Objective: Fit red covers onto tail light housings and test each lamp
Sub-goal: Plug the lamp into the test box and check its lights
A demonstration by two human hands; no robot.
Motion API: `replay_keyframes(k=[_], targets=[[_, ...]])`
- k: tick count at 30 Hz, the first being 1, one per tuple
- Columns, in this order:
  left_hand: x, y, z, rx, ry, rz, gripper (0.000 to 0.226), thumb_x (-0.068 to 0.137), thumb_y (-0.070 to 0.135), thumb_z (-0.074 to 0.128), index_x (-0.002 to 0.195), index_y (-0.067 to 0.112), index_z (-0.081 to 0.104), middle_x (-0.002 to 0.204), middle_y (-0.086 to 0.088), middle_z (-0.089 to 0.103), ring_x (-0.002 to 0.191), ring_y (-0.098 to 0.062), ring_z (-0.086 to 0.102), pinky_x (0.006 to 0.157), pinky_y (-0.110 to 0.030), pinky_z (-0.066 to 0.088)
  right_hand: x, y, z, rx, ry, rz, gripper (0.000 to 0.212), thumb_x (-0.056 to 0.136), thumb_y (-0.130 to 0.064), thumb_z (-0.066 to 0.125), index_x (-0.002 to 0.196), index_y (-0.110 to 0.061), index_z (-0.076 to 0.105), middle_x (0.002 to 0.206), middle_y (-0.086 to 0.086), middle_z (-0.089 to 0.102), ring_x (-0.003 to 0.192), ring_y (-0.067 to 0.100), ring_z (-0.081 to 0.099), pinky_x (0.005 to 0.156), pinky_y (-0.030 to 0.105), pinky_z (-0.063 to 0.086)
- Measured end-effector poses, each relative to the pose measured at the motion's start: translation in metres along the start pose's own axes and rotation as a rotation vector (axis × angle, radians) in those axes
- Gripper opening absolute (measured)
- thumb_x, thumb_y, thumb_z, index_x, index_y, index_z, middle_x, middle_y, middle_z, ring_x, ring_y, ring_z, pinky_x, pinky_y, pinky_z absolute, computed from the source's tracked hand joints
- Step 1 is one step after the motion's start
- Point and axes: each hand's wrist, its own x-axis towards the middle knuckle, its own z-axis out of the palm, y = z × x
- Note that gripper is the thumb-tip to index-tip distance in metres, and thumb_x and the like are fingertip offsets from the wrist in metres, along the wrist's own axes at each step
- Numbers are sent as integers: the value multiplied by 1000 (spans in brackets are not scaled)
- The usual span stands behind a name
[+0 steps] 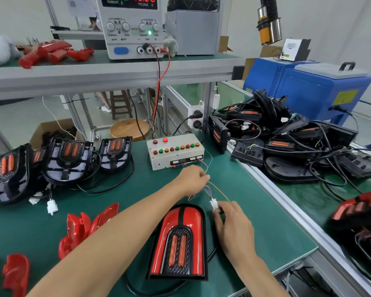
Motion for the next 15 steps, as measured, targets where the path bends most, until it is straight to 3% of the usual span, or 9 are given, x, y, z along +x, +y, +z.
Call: replay_keyframes(k=[3, 5, 7, 12, 15], targets=[[9, 5, 4, 0, 41, 132, 28, 106, 26, 51, 89, 10, 65, 80, 0, 61, 80, -22, 55, 73, -32, 41, 7, 4, -2, -47, -34, -123, 20, 104, -35, 51, 103, -20, 64, 94, -2, 52, 77, 32, 61, 65, 40, 47], [13, 5, 5, 19, 56, 175, 26, 107, 26, 50, 103, 9, 69, 94, -4, 67, 90, -25, 60, 81, -35, 47, 14, 9, -4, -82, -54, -172, 20, 105, -34, 51, 105, -20, 65, 94, -2, 53, 76, 32, 61, 62, 39, 45], [15, 1, 7, 85, 86, 233, 29, 108, 26, 47, 98, 6, 65, 96, -7, 65, 97, -31, 61, 85, -39, 47, 21, 14, -5, -95, -51, -193, 20, 104, -34, 53, 108, -20, 66, 94, -2, 54, 77, 31, 62, 62, 39, 44], [11, -10, 9, 428, 184, 207, 42, 111, 40, 31, 118, 13, 63, 119, -8, 65, 113, -32, 59, 94, -44, 47, 26, 18, -6, -74, -40, -196, 19, 102, -35, 58, 107, -21, 70, 91, -3, 55, 78, 27, 61, 63, 41, 50], [5, -17, 0, 571, 267, 302, 44, 111, 43, 30, 120, 19, 66, 120, -1, 68, 117, -28, 54, 101, -41, 40, 23, 18, -6, -60, -2, -186, 17, 101, -33, 59, 109, -23, 71, 93, -3, 58, 78, 28, 62, 61, 39, 49]])
